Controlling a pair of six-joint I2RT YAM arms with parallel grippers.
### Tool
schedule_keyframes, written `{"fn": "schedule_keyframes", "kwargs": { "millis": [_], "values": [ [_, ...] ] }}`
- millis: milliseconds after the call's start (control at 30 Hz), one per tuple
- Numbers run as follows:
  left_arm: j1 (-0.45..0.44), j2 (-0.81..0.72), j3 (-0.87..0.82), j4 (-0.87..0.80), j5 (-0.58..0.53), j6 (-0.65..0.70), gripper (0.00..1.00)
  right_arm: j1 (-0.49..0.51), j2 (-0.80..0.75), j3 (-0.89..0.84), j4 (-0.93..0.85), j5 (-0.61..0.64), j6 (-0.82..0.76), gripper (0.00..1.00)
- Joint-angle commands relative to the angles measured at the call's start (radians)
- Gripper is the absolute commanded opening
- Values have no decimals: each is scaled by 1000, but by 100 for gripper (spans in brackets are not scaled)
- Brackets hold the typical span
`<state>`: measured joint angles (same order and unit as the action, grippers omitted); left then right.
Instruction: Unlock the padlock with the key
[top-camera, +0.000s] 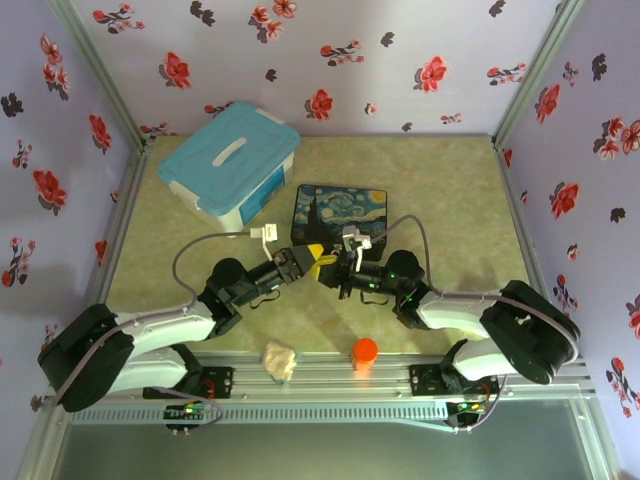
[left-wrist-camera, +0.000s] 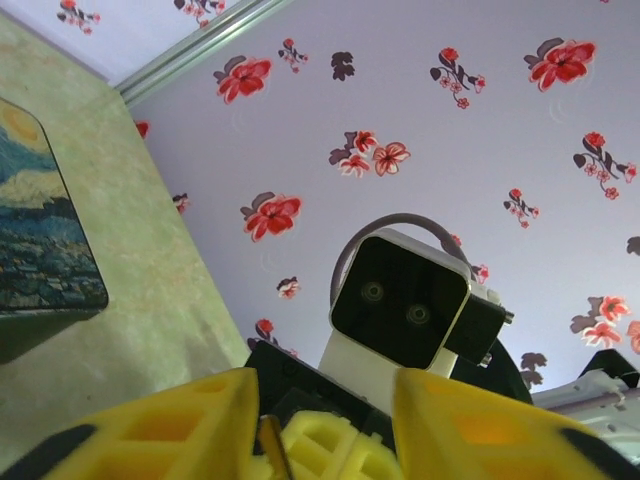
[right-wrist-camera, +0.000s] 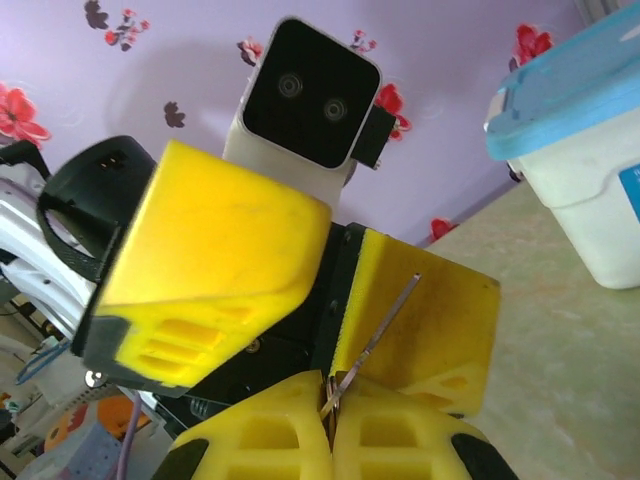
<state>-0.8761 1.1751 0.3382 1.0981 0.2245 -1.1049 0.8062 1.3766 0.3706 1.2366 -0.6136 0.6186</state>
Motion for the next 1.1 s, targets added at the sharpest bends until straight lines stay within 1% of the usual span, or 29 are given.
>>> {"fn": "schedule_keyframes", "kwargs": {
  "millis": [0, 100, 233, 367, 500, 567, 633, 667, 733, 833, 867, 1000, 1033, 1067],
  "values": [
    [10, -59, -23, 44, -6, 41, 33, -12, 21, -13, 81, -22, 55, 0],
    [17, -66, -32, 45, -7, 31, 29, -13, 24, -13, 90, -25, 62, 0],
    [17, -46, -33, 71, 2, 16, 28, -12, 31, -7, 86, -36, 72, 0],
    [17, -44, -29, 68, 7, 35, 27, -12, 52, -1, 116, -58, 108, 0],
    [17, -33, -17, 66, 47, 58, 26, -13, 87, 11, 148, -88, 158, 0],
    [19, -27, -8, 65, 84, 73, 23, -12, 96, 14, 149, -100, 172, 0],
    [21, -27, -5, 56, 104, 81, 17, -13, 96, 12, 149, -103, 175, 0],
    [23, -28, -6, 54, 106, 82, 13, -12, 95, 10, 149, -99, 175, 0],
    [26, -29, -9, 54, 108, 80, 11, -13, 91, 8, 147, -99, 178, 0],
    [27, -27, -9, 55, 114, 83, 4, -13, 103, 19, 149, -121, 199, 0],
    [27, -25, -7, 54, 118, 85, 0, -13, 108, 21, 149, -126, 202, 0],
    [29, -30, -5, 54, 126, 98, 0, -18, 108, 18, 146, -118, 202, 1],
    [29, -33, -5, 53, 127, 101, 0, -22, 103, 14, 141, -108, 203, 7],
    [29, -37, -6, 53, 124, 103, 0, -28, 97, 12, 125, -103, 202, 7]
  ]
}}
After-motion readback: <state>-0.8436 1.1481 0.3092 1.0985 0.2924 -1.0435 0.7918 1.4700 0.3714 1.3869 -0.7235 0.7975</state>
